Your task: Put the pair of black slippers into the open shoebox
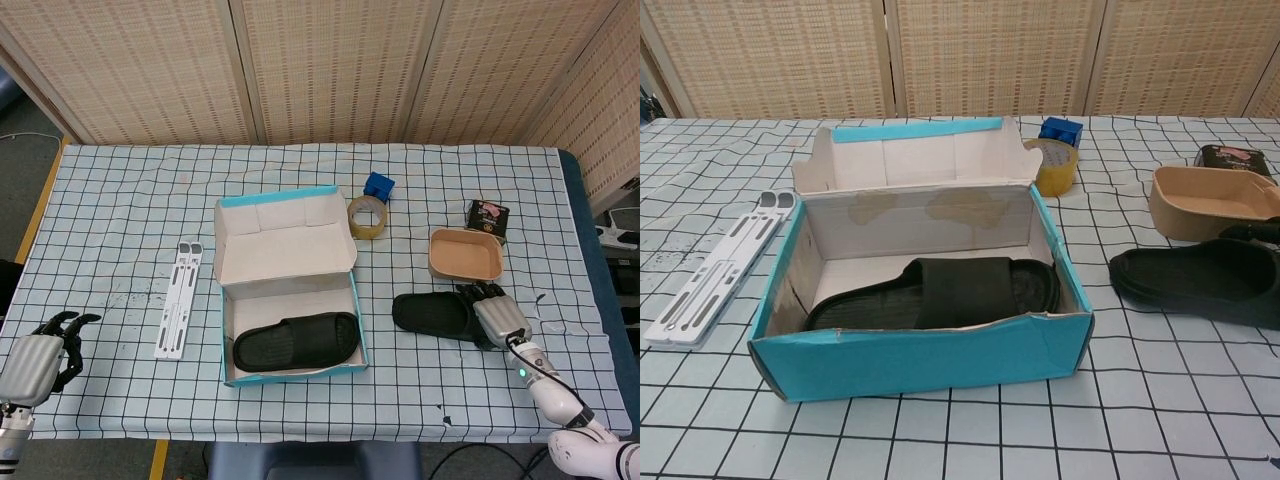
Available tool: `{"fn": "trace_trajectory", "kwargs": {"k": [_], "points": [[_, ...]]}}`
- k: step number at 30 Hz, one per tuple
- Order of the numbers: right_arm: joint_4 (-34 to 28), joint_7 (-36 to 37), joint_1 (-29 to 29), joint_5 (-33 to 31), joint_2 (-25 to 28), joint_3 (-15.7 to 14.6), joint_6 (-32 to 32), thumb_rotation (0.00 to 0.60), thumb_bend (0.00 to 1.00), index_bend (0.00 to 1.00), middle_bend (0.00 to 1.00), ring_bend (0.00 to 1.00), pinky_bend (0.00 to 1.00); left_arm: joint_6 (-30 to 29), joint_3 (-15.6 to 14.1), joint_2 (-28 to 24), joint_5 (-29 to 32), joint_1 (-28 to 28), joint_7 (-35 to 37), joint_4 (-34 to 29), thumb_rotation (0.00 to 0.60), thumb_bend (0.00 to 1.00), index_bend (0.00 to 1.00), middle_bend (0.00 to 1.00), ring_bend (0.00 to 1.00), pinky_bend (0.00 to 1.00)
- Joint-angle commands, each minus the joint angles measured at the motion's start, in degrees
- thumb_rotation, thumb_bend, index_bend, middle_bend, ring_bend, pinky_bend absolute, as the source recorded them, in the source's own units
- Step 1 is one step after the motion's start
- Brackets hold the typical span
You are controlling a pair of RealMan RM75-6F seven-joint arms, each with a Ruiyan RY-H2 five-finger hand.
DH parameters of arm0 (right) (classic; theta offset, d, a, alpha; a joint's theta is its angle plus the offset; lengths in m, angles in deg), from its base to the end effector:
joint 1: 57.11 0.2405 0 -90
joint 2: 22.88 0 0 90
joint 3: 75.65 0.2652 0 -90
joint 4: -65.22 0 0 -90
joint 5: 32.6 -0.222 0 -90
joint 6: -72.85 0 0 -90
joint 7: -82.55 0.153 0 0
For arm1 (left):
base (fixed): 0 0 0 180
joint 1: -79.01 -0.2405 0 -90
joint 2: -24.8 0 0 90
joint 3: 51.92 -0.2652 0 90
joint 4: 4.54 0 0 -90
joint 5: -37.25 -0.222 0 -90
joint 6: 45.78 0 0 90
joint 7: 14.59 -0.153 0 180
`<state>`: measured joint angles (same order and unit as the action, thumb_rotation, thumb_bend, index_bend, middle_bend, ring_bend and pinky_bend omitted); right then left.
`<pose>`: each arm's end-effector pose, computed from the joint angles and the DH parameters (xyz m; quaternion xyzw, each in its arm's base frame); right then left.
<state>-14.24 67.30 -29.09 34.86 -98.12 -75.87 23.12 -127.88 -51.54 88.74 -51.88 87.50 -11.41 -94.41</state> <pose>-0.3332 -0.2981 0.0367 0.7484 -0.4133 0.1715 0.4895 -0.3207 0.2027 0.1409 -0.6373 -0.3863 -0.3882 0.5422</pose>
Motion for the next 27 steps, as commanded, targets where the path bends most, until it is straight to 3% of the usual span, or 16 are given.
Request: {"fn": "trace_trajectory", "kwargs": {"k": [1,10,14,18,27], "points": [[0.9,0.6,0.2,-0.2,-0.7,0.5,0.2,0.600,0.11,0.00,0.07,0.00,0.10,-0.2,-0.1,0.0,-0.4,0.0,0.1,0.1,0.600,0.53,0.25,0.20,0.20,0.40],[1.5,1.3,0.5,-1.8,-1.5,0.9,2.2,0.600,0.11,0.05,0.07,0.00,0.13,-0.1,-0.1,-0.2,-0.3,0.0,0.6,0.1,0.600,0.53,0.25,0.20,0.20,0.40],[1.2,2.0,0.0,-0.4,-1.7,1.0,0.3,0.600,0.11,0.13,0.17,0.01,0.19,-0.2,-0.2,-0.2,-0.3,0.0,0.6,0.1,0.600,0.53,0.25,0.21,0.20,0.40],[0.3,3.8,-0.8,2.4,-1.2,1.1,-2.3,0.600,0.11,0.26,0.30,0.15,0.28,0.4,-0.1,-0.2,0.3,0.0,0.4,0.0,0.600,0.53,0.25,0.21,0.20,0.40],[-4.2,6.6,-3.2,8.9,2.2,0.9,-9.6,0.600,0.11,0.38,0.39,0.28,0.35,0.9,0.0,-0.4,0.9,0.2,0.4,-0.3,0.600,0.53,0.25,0.21,0.20,0.40]]}}
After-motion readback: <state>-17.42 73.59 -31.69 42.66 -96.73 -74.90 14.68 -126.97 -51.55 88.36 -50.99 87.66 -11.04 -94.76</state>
